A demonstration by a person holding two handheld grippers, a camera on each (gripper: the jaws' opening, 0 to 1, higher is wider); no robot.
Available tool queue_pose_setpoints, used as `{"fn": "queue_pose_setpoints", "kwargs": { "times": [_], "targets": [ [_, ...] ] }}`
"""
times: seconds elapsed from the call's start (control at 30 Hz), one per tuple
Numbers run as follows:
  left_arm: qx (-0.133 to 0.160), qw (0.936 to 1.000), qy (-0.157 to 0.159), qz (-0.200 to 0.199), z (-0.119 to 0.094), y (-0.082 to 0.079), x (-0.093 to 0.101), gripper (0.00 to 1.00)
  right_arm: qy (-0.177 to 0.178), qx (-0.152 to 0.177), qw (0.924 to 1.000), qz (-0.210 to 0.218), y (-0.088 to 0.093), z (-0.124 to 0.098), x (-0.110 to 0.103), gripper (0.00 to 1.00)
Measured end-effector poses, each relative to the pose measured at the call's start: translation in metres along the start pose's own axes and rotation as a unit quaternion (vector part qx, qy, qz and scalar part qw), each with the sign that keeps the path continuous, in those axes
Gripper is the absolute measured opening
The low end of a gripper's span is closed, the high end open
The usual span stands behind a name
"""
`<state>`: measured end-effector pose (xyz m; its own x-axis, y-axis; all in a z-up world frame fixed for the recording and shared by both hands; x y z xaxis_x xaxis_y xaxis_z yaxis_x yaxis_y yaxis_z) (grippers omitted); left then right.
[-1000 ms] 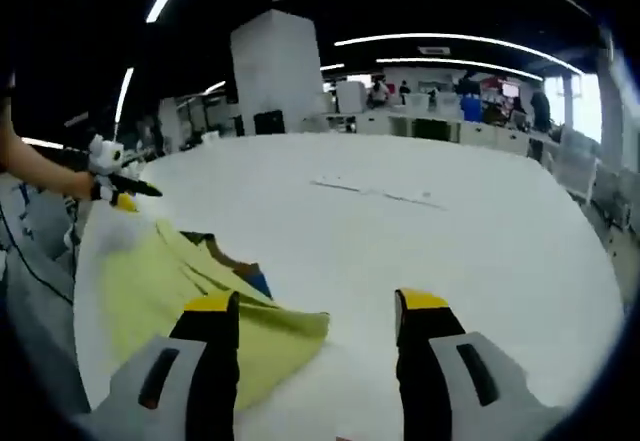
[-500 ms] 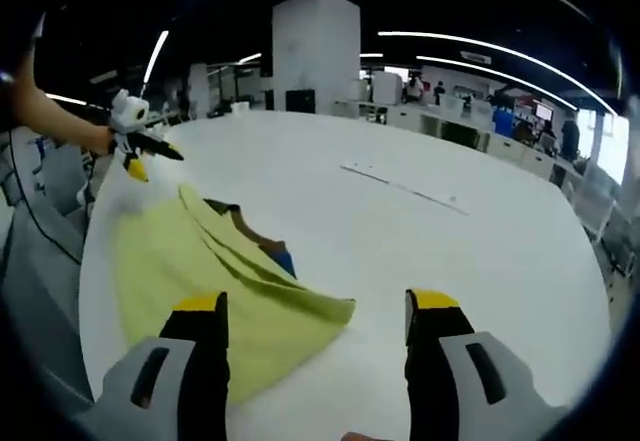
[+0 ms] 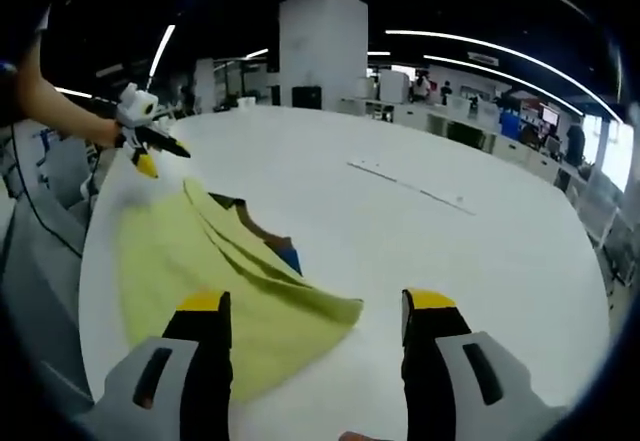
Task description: Fold the garment on the visible template until the final outline fits inside the template.
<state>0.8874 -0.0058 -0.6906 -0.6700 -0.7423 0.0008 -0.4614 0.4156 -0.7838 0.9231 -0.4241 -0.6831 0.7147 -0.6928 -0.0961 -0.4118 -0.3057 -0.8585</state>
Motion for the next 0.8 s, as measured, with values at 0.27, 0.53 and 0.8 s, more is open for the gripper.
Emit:
{"fn": "queue_pose_setpoints", "kwargs": {
  "times": [0.27,0.53,0.8],
  "targets": [
    [-0.012,0.9999,-0.001,0.004,0.005,0.005,-0.002,0.73,-0.004,-0.009,1.0000,-0.001,0.003,0.009,-0.002,0.69],
    [-0.019,0.9997,-0.011,0.004,0.011,0.007,-0.010,0.70,-0.002,-0.019,0.9998,-0.003,0.008,0.014,0.001,0.68],
    [-0.034,0.9991,-0.021,0.013,0.019,0.010,-0.016,0.65,-0.003,-0.026,0.9996,-0.013,0.011,0.021,0.002,0.68]
  ]
}}
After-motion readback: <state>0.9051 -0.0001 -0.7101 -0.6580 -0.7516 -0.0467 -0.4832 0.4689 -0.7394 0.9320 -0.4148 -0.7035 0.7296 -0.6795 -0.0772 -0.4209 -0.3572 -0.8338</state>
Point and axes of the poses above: the point that each gripper's makers call its tool centre point, and the gripper's own axes: z roughly forward along the fingers, x roughly to its right, y roughly out of its underside, the point moved 6 cm from there along -z, roughly backward along the fingers, and after that the axes turned 9 degrees about z, right-handed, at the moved point
